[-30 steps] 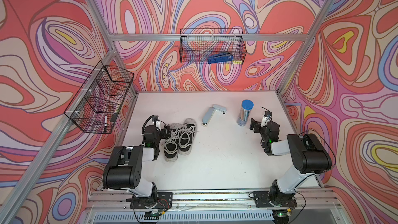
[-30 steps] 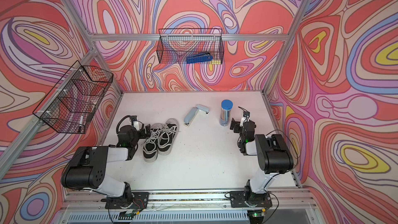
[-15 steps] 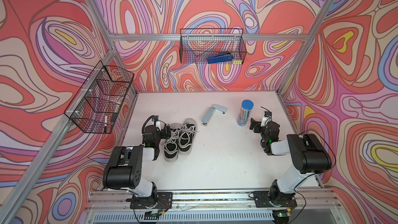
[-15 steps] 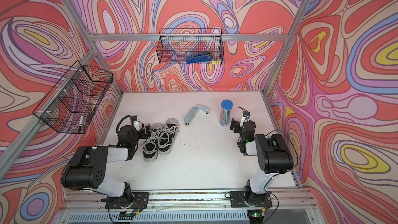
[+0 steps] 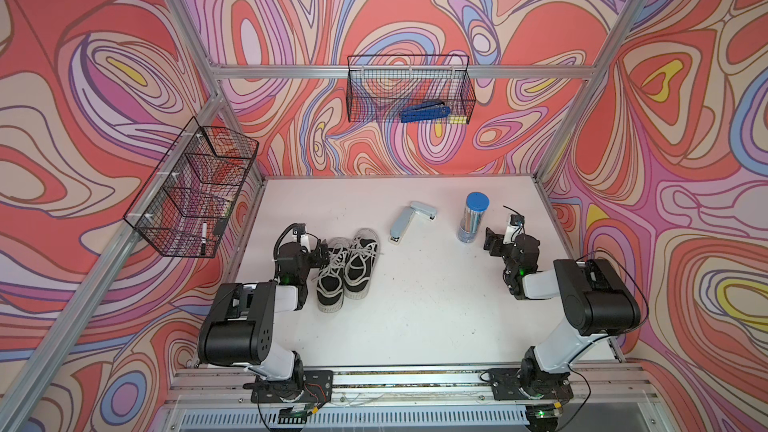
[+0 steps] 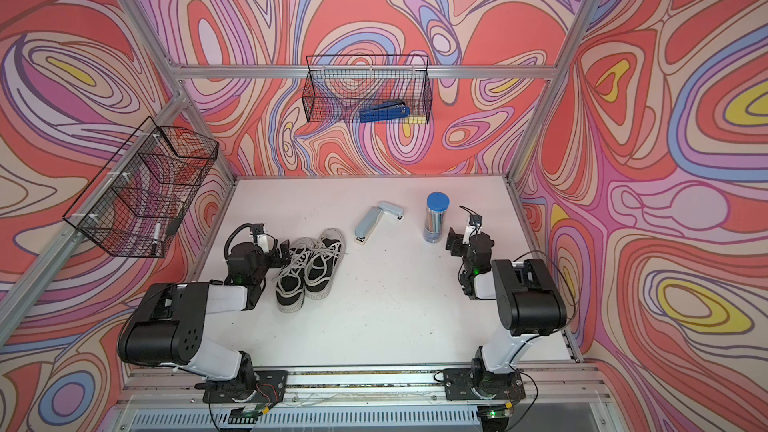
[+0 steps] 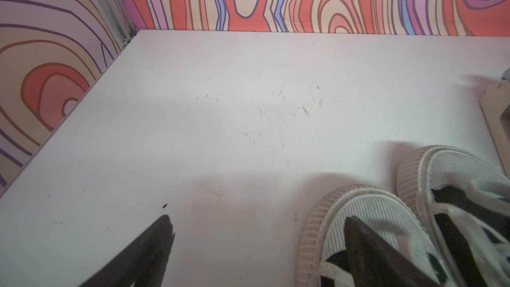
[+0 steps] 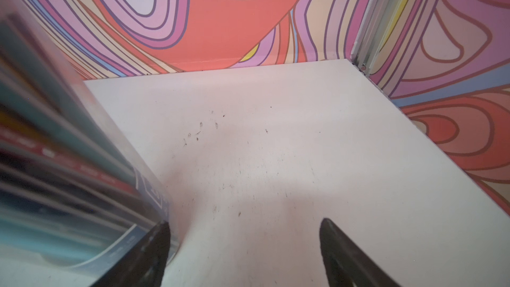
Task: Remove the insole from the shoe
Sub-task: Move the shoe to the center of the board.
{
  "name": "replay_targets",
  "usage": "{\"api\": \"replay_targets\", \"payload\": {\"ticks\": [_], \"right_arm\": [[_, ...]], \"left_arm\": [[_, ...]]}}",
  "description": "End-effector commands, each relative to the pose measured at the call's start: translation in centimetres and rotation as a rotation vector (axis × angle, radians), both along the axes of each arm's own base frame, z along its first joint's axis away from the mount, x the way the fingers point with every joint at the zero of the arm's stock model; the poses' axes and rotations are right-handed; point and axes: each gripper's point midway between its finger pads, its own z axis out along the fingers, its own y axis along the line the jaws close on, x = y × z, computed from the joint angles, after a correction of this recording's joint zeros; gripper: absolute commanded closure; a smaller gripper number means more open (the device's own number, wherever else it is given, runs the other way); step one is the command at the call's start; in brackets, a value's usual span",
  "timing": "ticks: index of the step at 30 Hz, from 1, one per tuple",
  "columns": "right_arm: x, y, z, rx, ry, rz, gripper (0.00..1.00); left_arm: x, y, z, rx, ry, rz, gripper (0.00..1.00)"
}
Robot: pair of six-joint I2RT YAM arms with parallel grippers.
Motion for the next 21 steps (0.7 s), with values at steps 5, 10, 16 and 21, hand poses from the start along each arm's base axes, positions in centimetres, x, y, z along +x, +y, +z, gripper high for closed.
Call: {"api": "replay_targets", "payload": {"ticks": [5,10,16,21], "right_arm": [[-0.9,-0.6,7.0,0.049,-0.002,-0.061,0.21],[-2.2,-1.0,7.6,0.234,0.218,-0.177,0.26],[-6.2,1.0,8.0,0.395,0.387,-0.16,0.26],[-10.6,2.9,9.6,0.514,0.435,-0.14,0.3]], "left_arm": [[-1.5,1.8,5.7,-0.014,-0.077,0.12,0.0],[-2.6,4.3,8.5,-0.184,0.016,0.361,0.0],[-3.6,2.5,10.0,-0.188,0.233,0.278,0.0],[-5.6,-2.3,10.6,-0.291,0.298,0.022,0.1]]}}
